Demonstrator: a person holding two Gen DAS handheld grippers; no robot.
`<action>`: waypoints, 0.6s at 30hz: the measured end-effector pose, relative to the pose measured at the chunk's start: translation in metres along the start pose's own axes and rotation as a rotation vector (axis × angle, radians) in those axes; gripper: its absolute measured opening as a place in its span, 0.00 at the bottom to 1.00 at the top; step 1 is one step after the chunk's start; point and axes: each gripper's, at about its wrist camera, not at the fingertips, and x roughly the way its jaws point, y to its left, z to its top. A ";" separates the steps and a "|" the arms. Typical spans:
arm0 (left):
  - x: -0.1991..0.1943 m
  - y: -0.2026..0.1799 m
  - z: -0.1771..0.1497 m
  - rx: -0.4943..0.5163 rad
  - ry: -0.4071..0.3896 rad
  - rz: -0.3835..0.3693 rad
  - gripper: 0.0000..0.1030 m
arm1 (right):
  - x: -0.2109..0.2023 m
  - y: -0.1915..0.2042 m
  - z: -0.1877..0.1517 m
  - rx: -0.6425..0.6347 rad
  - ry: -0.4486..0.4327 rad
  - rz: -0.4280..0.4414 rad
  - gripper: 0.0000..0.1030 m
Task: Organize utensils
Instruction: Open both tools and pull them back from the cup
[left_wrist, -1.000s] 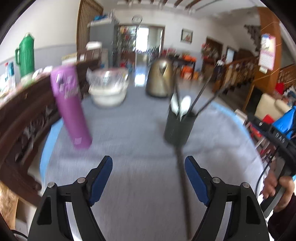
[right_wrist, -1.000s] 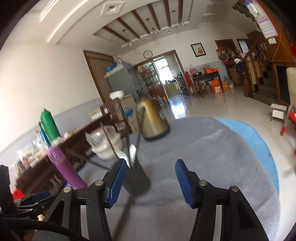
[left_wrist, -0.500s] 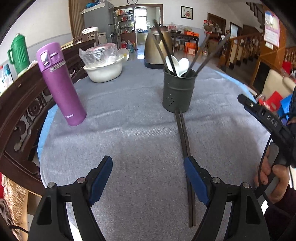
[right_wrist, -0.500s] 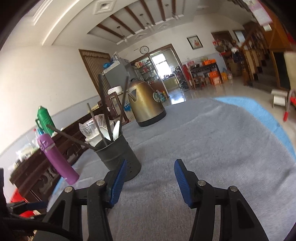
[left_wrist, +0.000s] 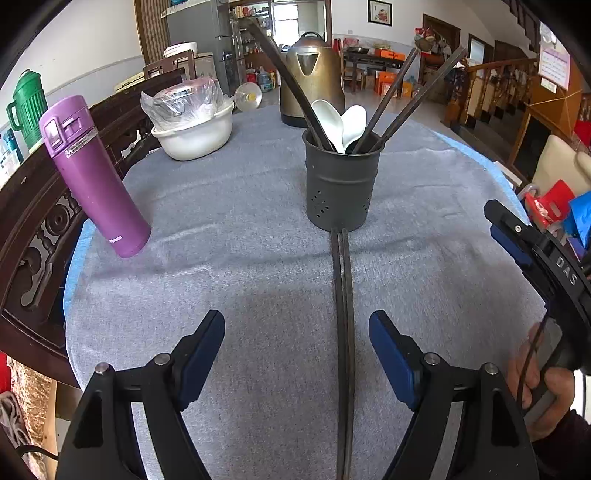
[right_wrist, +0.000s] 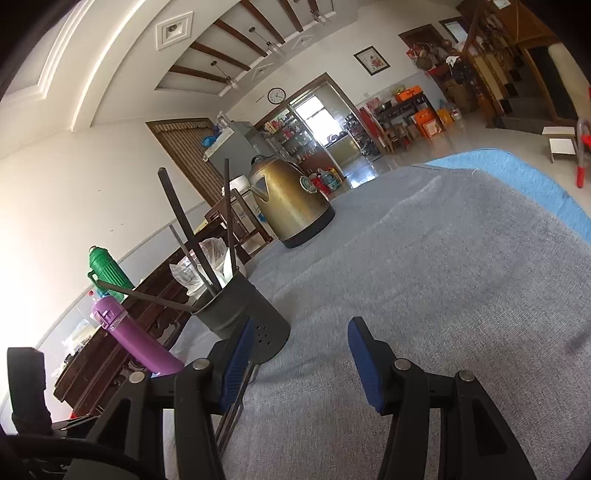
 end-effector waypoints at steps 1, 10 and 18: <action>0.001 -0.002 0.002 0.001 0.004 0.005 0.79 | 0.000 0.000 -0.001 0.002 0.001 0.003 0.55; 0.000 -0.020 0.015 -0.005 0.005 0.050 0.79 | 0.007 0.000 -0.002 -0.002 0.040 0.031 0.55; 0.000 -0.025 0.019 -0.035 0.016 0.092 0.79 | 0.013 0.001 -0.006 -0.003 0.082 0.068 0.55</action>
